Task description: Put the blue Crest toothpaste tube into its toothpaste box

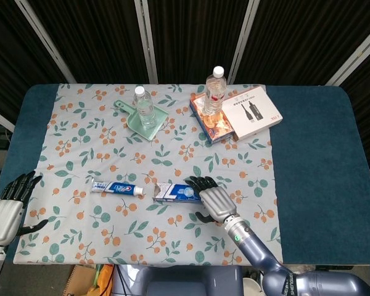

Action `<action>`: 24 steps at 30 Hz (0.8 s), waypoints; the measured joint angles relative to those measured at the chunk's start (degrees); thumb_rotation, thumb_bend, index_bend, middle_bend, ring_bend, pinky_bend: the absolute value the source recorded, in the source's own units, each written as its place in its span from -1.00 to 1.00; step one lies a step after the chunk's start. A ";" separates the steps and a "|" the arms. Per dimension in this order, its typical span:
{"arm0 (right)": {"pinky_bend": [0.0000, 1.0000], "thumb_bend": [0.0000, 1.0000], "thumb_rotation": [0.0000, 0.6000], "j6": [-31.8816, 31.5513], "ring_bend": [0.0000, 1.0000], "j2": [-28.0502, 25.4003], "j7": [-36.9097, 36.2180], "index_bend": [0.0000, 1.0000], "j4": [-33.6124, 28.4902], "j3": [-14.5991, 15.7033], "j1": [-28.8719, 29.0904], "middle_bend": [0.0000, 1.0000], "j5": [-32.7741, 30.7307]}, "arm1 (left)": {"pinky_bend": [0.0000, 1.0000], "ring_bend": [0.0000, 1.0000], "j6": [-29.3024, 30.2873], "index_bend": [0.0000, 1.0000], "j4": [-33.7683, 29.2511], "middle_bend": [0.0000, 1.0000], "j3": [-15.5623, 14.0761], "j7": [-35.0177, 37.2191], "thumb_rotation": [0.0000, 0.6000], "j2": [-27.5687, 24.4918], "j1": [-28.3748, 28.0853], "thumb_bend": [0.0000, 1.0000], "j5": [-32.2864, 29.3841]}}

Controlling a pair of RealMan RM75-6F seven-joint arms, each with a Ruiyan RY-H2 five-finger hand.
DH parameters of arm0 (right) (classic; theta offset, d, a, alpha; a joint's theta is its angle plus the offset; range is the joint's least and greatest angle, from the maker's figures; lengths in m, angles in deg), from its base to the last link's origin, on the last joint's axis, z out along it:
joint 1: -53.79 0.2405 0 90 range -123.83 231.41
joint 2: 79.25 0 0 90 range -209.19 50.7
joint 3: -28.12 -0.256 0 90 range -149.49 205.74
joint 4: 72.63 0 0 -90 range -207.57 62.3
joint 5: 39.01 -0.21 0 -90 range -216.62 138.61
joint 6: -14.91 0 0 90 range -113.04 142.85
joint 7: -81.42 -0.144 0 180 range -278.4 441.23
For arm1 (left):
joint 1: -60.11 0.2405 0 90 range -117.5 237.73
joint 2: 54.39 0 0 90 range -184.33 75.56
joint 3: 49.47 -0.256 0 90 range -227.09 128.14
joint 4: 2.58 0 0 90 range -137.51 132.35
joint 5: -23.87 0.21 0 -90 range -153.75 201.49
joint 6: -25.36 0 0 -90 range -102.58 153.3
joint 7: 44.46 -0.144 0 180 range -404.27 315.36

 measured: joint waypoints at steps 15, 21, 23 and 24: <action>-0.99 -0.31 1.00 0.18 -0.97 8.44 0.67 -1.00 11.04 -0.20 5.39 -0.83 -7.17 | -0.80 -0.99 -1.41 -0.95 -0.65 -1.00 0.13 0.86 1.00 -0.38 -0.42 -0.97 -1.18; -0.67 -0.31 1.00 -0.60 -0.59 11.18 0.11 -0.60 12.82 0.05 6.32 -0.43 -7.25 | -0.80 -0.99 -1.67 -0.95 -0.89 -1.00 0.15 0.94 1.00 -0.43 -0.54 -0.97 -1.35; -0.44 -0.31 1.00 -1.41 -0.35 12.37 -0.21 -0.35 13.87 0.15 6.42 -0.21 -6.82 | -0.80 -0.99 -1.65 -0.94 -0.92 -1.00 0.10 0.99 1.00 -0.46 -0.52 -0.97 -1.29; -0.36 -0.31 1.00 -1.87 -0.27 12.84 -0.38 -0.28 14.37 0.21 6.42 -0.14 -6.54 | -0.80 -0.99 -1.63 -0.94 -0.93 -1.00 0.09 1.03 1.00 -0.47 -0.51 -0.97 -1.27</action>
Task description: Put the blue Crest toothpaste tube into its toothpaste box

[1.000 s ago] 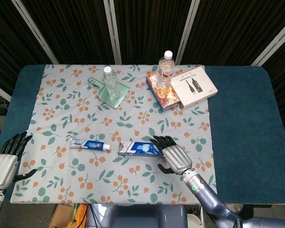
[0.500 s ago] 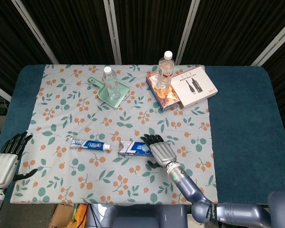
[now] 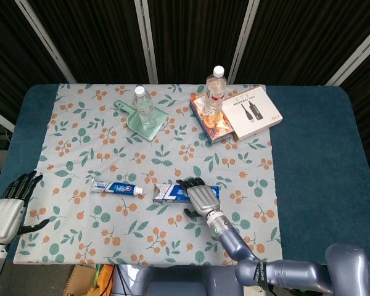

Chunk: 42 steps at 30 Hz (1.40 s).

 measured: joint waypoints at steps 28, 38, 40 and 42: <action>-0.20 -0.30 1.00 -16.47 -0.09 -19.14 -13.08 -0.11 -14.51 4.57 -12.68 0.02 18.84 | -0.37 -0.62 -5.13 -0.72 -3.76 -0.65 1.46 -5.06 1.00 0.33 -3.14 -0.84 -2.84; -0.20 -0.30 1.00 -18.85 -0.09 -23.82 -18.88 -0.11 -16.08 7.17 -16.54 0.02 24.88 | -0.22 -0.47 -15.12 -0.51 -1.82 -0.44 6.86 -20.81 1.00 6.66 -12.18 -0.80 -11.40; -0.20 -0.30 1.00 -18.93 -0.09 -24.24 -19.68 -0.11 -16.07 7.35 -16.92 0.02 25.59 | -0.20 -0.44 -16.80 -0.48 -0.93 -0.41 7.76 -23.50 1.00 7.97 -13.81 -0.80 -13.66; -0.20 -0.30 1.00 -18.98 -0.09 -24.63 -20.38 -0.11 -16.03 7.33 -17.20 0.02 26.07 | -0.19 -0.40 -18.56 -0.45 0.19 -0.37 8.60 -26.42 1.00 9.45 -15.62 -0.78 -16.05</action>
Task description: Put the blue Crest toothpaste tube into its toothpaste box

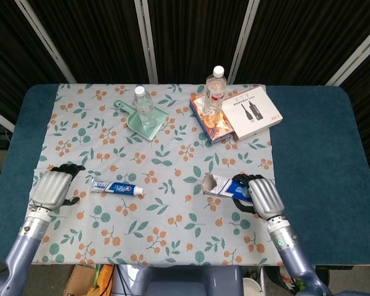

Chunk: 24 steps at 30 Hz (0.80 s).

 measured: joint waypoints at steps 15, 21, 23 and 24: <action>-0.20 -0.30 1.00 -0.14 -0.09 -1.05 -2.05 -0.11 -1.12 -1.42 -1.18 0.02 0.71 | -0.16 -0.34 -7.02 -0.32 7.42 -0.25 0.66 -11.02 1.00 9.61 -7.81 -0.69 -12.18; -0.20 -0.30 1.00 -0.08 -0.09 -1.51 -2.26 -0.11 -1.30 -2.04 -1.44 0.02 0.49 | -0.13 -0.27 -8.19 -0.25 10.67 -0.17 0.41 -11.45 1.00 13.20 -9.95 -0.55 -13.44; -0.20 -0.30 1.00 -0.05 -0.09 -1.62 -2.34 -0.11 -1.32 -2.14 -1.52 0.02 0.57 | -0.03 -0.14 -8.51 -0.11 11.57 -0.02 0.31 -11.53 1.00 14.13 -10.54 -0.39 -13.68; -0.20 -0.30 1.00 -0.03 -0.09 -1.67 -2.42 -0.11 -1.33 -2.22 -1.56 0.02 0.61 | 0.05 -0.02 -8.67 0.01 12.08 0.10 0.22 -11.54 1.00 14.69 -10.89 -0.28 -13.79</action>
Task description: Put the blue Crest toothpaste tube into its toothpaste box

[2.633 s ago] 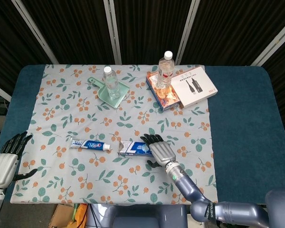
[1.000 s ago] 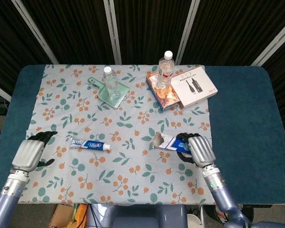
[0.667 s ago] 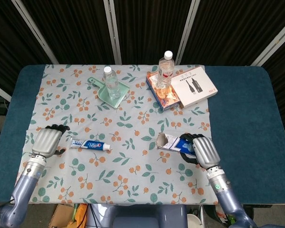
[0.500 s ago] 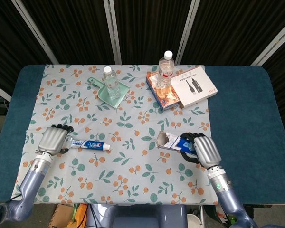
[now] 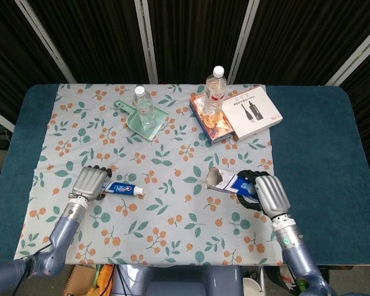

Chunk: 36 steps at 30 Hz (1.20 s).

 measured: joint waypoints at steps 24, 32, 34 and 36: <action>-0.20 -0.29 1.00 -0.55 -0.09 -1.12 2.08 -0.11 -3.15 -0.86 -0.82 0.02 0.72 | 0.40 0.40 7.21 0.44 -6.03 0.55 3.98 11.68 1.00 -11.66 -4.97 -0.06 19.82; -0.20 -0.29 1.00 -0.19 -0.09 0.46 5.56 -0.11 -4.44 -0.52 -0.55 0.02 0.32 | 0.40 0.40 2.64 0.44 -11.11 0.55 7.34 16.32 1.00 -23.27 -12.27 -0.06 29.09; -0.20 -0.29 1.00 -0.12 -0.09 0.89 6.28 -0.11 -4.69 -0.46 -0.47 0.02 0.13 | 0.40 0.40 1.29 0.44 -12.50 0.55 8.11 16.47 1.00 -25.04 -13.92 -0.06 30.04; -0.20 -0.29 1.00 -0.05 -0.09 1.35 7.00 -0.11 -4.99 -0.43 -0.38 0.02 -0.10 | 0.40 0.40 -0.11 0.44 -14.01 0.56 8.86 16.21 1.00 -26.35 -15.43 -0.06 30.42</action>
